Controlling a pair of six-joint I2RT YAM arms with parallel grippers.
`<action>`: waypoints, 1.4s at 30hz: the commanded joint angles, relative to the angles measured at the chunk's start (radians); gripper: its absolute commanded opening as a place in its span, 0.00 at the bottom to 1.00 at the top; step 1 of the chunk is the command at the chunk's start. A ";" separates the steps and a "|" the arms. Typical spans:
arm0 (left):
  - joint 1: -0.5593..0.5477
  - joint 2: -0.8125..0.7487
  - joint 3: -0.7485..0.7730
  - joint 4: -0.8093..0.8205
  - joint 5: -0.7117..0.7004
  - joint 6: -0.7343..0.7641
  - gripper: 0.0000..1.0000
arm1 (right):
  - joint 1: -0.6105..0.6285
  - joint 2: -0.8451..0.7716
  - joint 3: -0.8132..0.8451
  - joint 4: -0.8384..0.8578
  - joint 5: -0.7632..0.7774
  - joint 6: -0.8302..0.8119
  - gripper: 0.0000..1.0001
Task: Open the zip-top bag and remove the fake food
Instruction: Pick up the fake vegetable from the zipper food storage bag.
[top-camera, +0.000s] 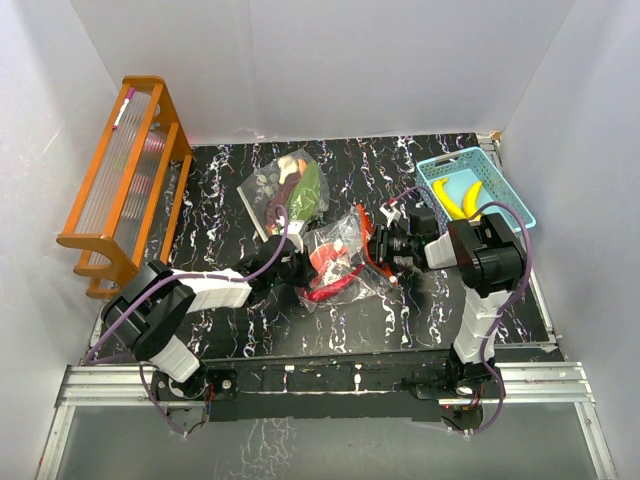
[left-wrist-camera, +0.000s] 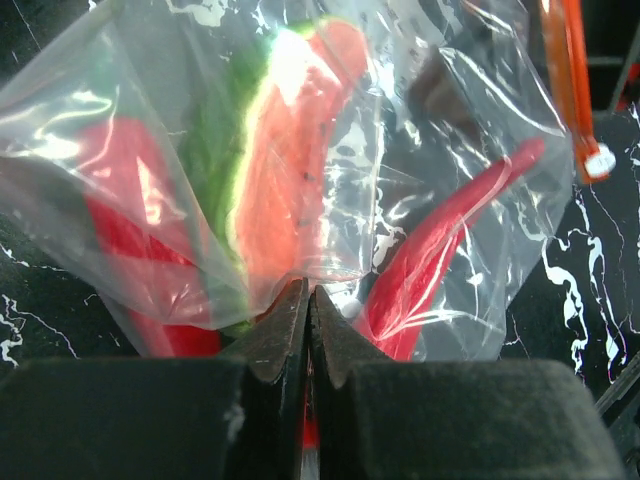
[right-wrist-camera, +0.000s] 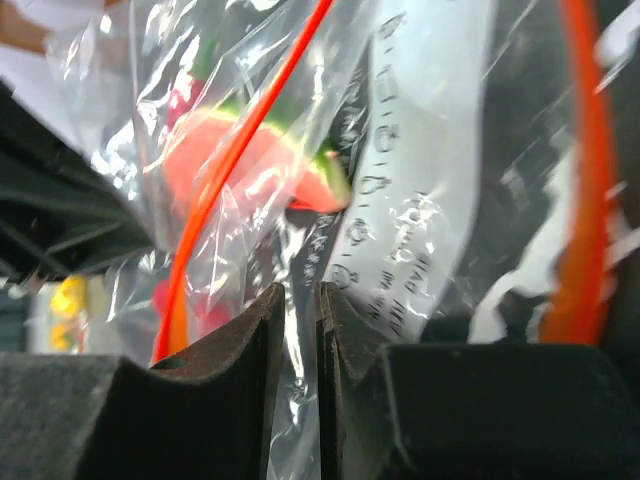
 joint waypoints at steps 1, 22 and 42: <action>0.002 -0.032 0.004 0.006 0.009 0.011 0.00 | 0.003 -0.008 -0.052 0.104 -0.211 0.055 0.22; 0.001 0.050 0.030 0.051 -0.060 -0.012 0.00 | 0.197 -0.137 -0.139 -0.200 -0.071 -0.110 0.54; 0.021 0.022 0.084 -0.005 -0.109 0.008 0.00 | 0.340 -0.312 -0.245 -0.344 0.080 -0.123 0.16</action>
